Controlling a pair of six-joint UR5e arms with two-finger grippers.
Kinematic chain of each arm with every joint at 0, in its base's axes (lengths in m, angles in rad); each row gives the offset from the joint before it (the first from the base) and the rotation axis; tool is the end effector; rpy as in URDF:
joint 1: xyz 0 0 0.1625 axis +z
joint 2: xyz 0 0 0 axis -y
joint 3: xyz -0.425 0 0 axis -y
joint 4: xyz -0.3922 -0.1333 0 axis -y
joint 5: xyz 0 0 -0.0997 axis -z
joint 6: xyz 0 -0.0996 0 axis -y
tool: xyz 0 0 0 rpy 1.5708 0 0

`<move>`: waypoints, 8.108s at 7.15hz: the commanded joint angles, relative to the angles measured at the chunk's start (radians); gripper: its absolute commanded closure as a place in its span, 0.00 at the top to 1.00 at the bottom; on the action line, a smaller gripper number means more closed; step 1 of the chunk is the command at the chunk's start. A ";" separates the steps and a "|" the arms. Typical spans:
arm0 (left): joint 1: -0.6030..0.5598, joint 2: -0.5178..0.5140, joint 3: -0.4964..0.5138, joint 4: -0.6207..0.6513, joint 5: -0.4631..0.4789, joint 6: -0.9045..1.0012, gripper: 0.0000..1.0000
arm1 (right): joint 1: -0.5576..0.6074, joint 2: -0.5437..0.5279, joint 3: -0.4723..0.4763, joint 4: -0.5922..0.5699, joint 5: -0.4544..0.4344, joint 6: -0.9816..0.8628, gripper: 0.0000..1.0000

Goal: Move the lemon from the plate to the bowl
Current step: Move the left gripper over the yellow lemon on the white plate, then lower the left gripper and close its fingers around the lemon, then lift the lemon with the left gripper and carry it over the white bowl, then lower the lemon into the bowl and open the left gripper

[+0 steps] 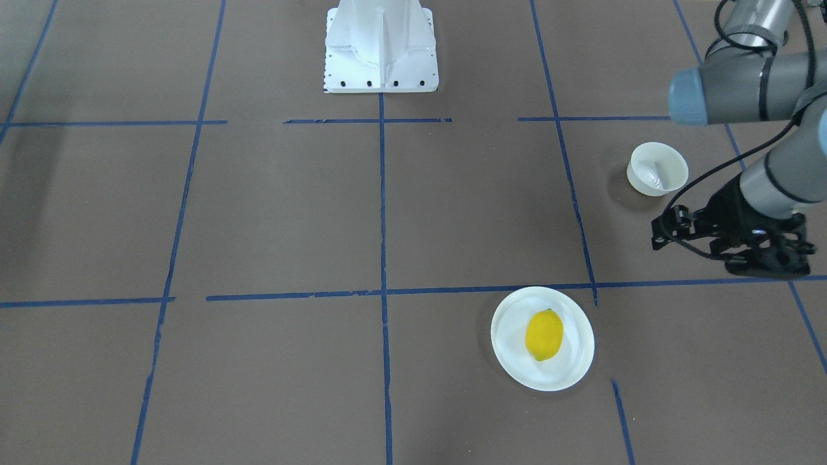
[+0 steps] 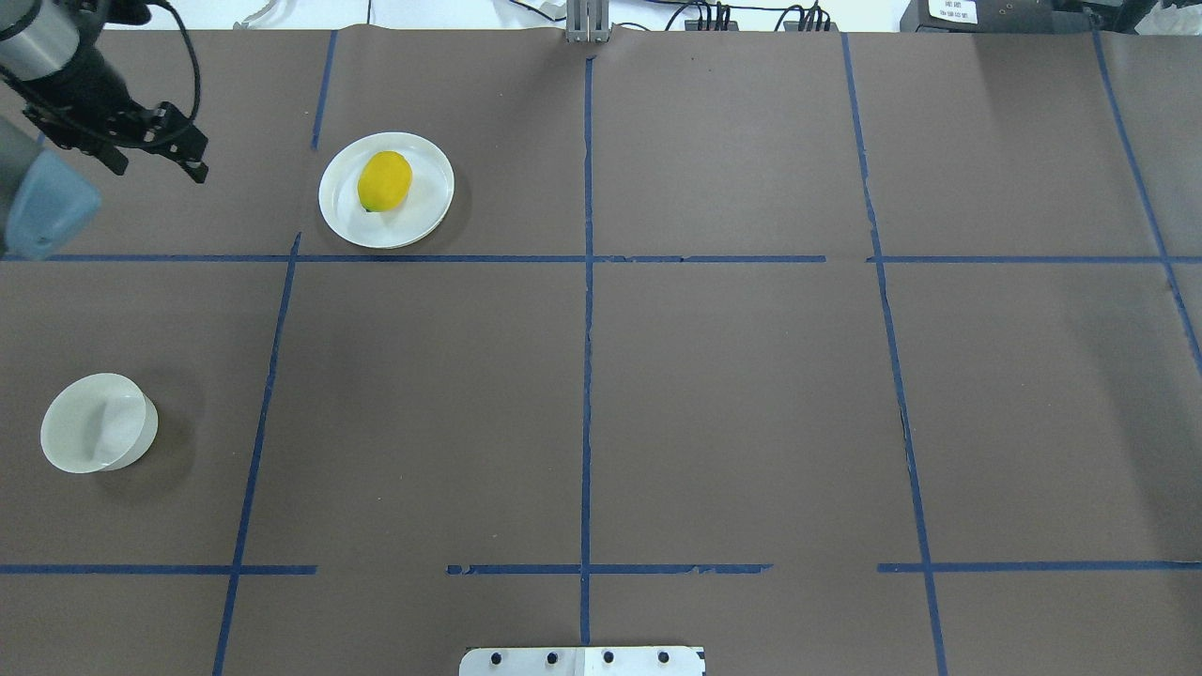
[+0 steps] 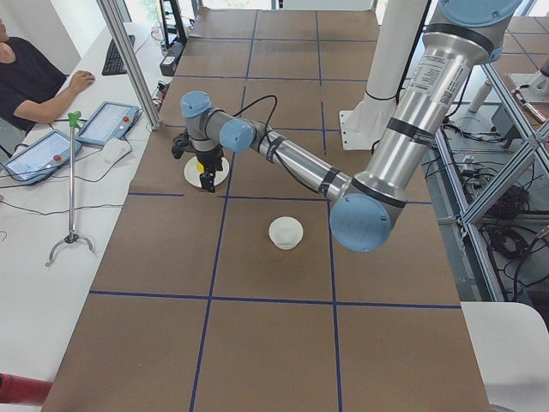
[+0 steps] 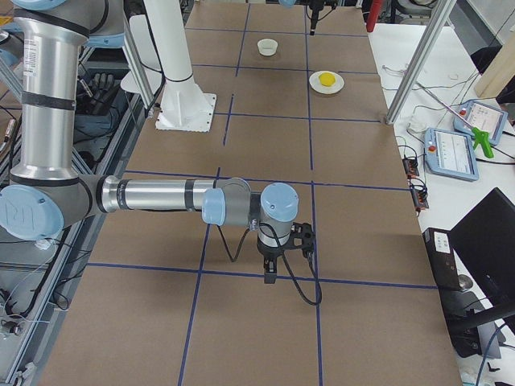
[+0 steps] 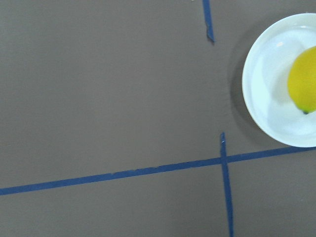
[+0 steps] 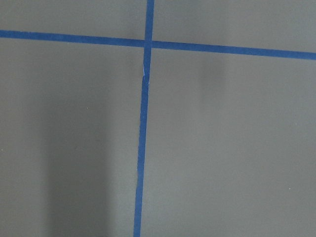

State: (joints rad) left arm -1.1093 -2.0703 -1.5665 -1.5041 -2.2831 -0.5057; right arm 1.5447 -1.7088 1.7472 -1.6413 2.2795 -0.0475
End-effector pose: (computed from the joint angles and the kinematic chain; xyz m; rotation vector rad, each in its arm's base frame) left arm 0.2376 -0.6309 0.3763 0.0371 0.8111 0.1108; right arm 0.0572 -0.4323 0.6472 -0.0232 -0.7090 -0.0591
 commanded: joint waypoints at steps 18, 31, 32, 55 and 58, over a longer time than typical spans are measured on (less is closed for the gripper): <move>0.203 -0.353 0.686 -0.541 0.062 -0.298 1.00 | 0.000 0.000 0.000 0.000 0.000 0.000 1.00; 0.128 -0.355 0.621 -0.527 0.077 -0.301 0.00 | 0.000 0.000 0.000 0.000 0.000 0.000 1.00; 0.102 -0.268 0.468 -0.456 0.070 -0.300 0.00 | 0.000 0.000 0.000 0.000 0.000 0.000 1.00; 0.246 0.725 -0.336 -0.631 0.071 -0.394 1.00 | 0.000 0.000 0.000 0.000 0.000 0.000 1.00; 0.003 0.612 -0.339 -0.367 0.039 -0.094 1.00 | 0.000 0.000 0.000 0.000 0.000 0.000 1.00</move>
State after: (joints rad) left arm -0.9986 -1.3855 -1.9046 -2.0196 -2.2327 -0.7500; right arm 1.5447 -1.7089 1.7472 -1.6414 2.2795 -0.0476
